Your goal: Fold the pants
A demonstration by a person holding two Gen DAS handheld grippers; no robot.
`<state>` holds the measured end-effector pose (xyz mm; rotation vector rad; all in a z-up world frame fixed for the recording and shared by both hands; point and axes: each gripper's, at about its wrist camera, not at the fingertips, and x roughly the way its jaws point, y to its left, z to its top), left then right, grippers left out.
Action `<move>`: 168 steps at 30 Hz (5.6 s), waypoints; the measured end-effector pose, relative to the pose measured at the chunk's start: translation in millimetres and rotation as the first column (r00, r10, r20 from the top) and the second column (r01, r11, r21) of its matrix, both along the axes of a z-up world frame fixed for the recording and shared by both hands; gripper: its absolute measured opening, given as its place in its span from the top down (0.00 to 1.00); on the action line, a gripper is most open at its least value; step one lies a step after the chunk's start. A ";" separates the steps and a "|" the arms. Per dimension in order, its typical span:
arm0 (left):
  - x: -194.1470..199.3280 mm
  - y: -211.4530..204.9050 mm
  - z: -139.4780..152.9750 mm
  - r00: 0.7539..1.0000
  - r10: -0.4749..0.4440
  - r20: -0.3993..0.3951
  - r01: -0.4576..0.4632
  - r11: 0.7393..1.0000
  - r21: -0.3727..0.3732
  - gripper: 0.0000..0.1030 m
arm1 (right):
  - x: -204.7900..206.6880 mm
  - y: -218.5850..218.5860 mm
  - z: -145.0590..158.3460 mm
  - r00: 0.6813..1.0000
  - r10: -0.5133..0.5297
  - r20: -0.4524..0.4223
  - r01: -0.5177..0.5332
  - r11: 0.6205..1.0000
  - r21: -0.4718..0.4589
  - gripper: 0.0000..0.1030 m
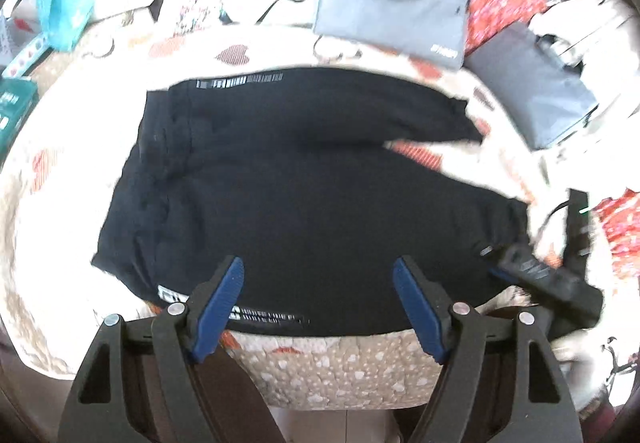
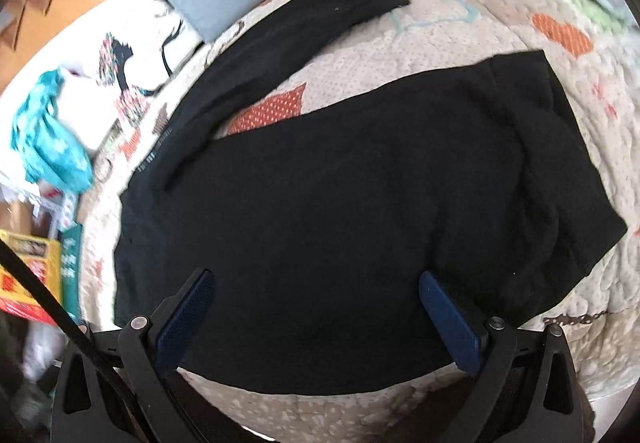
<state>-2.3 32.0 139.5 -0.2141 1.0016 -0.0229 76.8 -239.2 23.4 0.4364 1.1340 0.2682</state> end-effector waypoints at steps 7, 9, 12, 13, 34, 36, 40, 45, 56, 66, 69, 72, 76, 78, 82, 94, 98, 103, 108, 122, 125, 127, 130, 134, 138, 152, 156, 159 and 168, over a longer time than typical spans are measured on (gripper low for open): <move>2.2 27.8 52.0 0.991 -0.046 0.126 0.026 0.988 0.152 0.25 | 12.1 15.1 3.2 0.994 0.083 -0.069 -0.090 0.990 -0.111 0.01; 10.4 51.2 63.0 0.987 -0.050 0.152 0.026 0.988 0.154 0.25 | 14.8 9.0 10.0 0.994 0.089 -0.064 -0.096 0.990 -0.106 0.06; 33.6 84.3 57.9 0.988 -0.060 0.145 0.050 0.996 0.067 0.25 | 24.9 2.8 25.6 0.995 0.095 -0.028 -0.098 0.986 -0.133 0.11; 40.9 89.6 56.1 0.989 -0.055 0.138 0.049 0.998 0.051 0.25 | 34.7 1.1 33.3 0.995 0.102 -0.015 -0.103 0.983 -0.154 0.11; 233.9 110.6 -54.0 0.995 -0.088 -0.044 0.090 0.995 0.053 0.48 | 249.5 28.7 40.0 0.968 0.237 0.087 -0.199 0.928 -0.315 0.14; 244.2 109.4 -60.3 0.995 -0.091 -0.047 0.094 0.994 0.052 0.48 | 258.4 31.8 36.8 0.965 0.246 0.086 -0.208 0.927 -0.312 0.14; 260.0 110.0 -67.4 0.995 -0.086 -0.051 0.088 0.995 0.039 0.48 | 268.7 36.1 32.4 0.963 0.256 0.088 -0.220 0.930 -0.295 0.14; 274.2 113.5 -73.7 0.993 -0.098 -0.059 0.100 0.995 0.029 0.48 | 276.9 40.2 34.6 0.956 0.273 0.106 -0.233 0.929 -0.289 0.14; 312.8 110.0 -96.4 0.980 -0.184 -0.070 0.185 0.983 0.018 0.48 | 315.4 46.8 34.1 0.925 0.356 0.130 -0.304 0.902 -0.305 0.14; 338.0 95.4 -108.2 0.939 -0.339 -0.061 0.341 0.939 0.033 0.38 | 327.0 44.2 18.5 0.908 0.402 0.114 -0.368 0.899 -0.237 0.12; 336.2 96.5 -108.9 0.931 -0.360 -0.064 0.362 0.932 0.025 0.37 | 321.7 50.8 19.6 0.887 0.450 0.103 -0.419 0.879 -0.229 0.12; 333.1 90.7 -109.0 0.922 -0.377 -0.091 0.384 0.921 0.071 0.39 | 310.6 62.7 18.7 0.854 0.515 0.080 -0.476 0.834 -0.279 0.16; 326.4 82.8 -103.5 0.911 -0.400 -0.103 0.409 0.907 0.097 0.90 | 294.4 74.5 20.2 0.818 0.572 0.059 -0.508 0.768 -0.390 0.62; 321.6 86.6 -99.7 0.917 -0.389 -0.088 0.395 0.915 0.078 0.92 | 291.0 71.7 24.7 0.820 0.571 0.044 -0.529 0.784 -0.324 0.90; 304.4 93.3 -86.2 0.926 -0.375 -0.050 0.377 0.926 0.033 0.93 | 277.2 71.8 33.3 0.830 0.554 0.057 -0.507 0.794 -0.337 0.92; 209.9 90.8 -51.1 0.940 -0.341 0.000 0.341 0.940 -0.021 0.97 | 186.4 60.0 73.9 0.853 0.519 0.062 -0.476 0.821 -0.315 0.92; 161.6 90.9 -41.5 0.948 -0.318 0.014 0.318 0.947 -0.037 0.97 | 137.6 53.4 74.5 0.851 0.525 0.036 -0.493 0.819 -0.294 0.92; 93.2 89.0 -34.6 0.959 -0.283 0.025 0.284 0.956 -0.074 0.97 | 72.9 47.3 62.3 0.850 0.527 -0.023 -0.513 0.817 -0.263 0.92; 36.5 86.5 -44.5 0.974 -0.225 0.001 0.223 0.964 -0.143 0.97 | 29.7 40.3 49.8 0.854 0.516 -0.069 -0.517 0.826 -0.223 0.92; -50.0 101.7 -61.0 0.993 -0.091 -0.072 0.073 0.973 -0.220 0.94 | -18.5 11.4 34.9 0.884 0.432 -0.180 -0.464 0.860 -0.214 0.66; -61.7 109.1 -49.2 0.997 -0.056 -0.047 0.045 0.977 -0.209 0.80 | -26.1 -22.2 61.7 0.922 0.373 -0.102 -0.387 0.890 -0.243 0.50; -69.1 115.2 -42.9 0.999 -0.033 -0.026 0.027 0.978 -0.207 0.74 | -26.0 -49.9 77.5 0.952 0.301 -0.061 -0.306 0.917 -0.257 0.50; -70.8 118.8 -37.0 1.000 -0.013 -0.008 0.011 0.978 -0.210 0.73 | -19.8 -85.3 88.5 0.982 0.186 -0.016 -0.184 0.948 -0.260 0.49; -65.3 112.8 -33.8 1.000 0.017 -0.004 -0.018 0.977 -0.212 0.71 | -0.4 -99.2 82.0 0.995 0.095 0.006 -0.092 0.978 -0.189 0.49; -64.5 111.8 -33.7 0.999 0.045 -0.011 -0.046 0.968 -0.246 0.67 | 21.0 -76.4 54.9 0.994 0.109 0.003 -0.105 0.964 -0.246 0.50; -57.4 110.4 -34.4 0.995 0.097 -0.018 -0.099 0.965 -0.244 0.65 | 45.3 -97.7 84.5 0.990 0.083 0.112 -0.037 0.931 -0.362 0.98; -54.9 106.4 -37.5 0.995 0.092 -0.025 -0.096 0.965 -0.245 0.65 | 55.3 -116.2 72.8 0.995 0.009 0.100 0.037 0.894 -0.446 0.99; -55.0 111.0 -39.1 0.994 0.105 -0.027 -0.109 0.961 -0.253 0.65 | 55.4 -136.7 56.8 0.997 -0.045 0.064 0.065 0.934 -0.350 0.98; -56.0 127.9 -43.8 0.988 0.150 -0.043 -0.156 0.942 -0.298 0.64 | 50.3 -119.8 28.4 0.997 -0.020 0.077 0.026 0.997 -0.071 0.29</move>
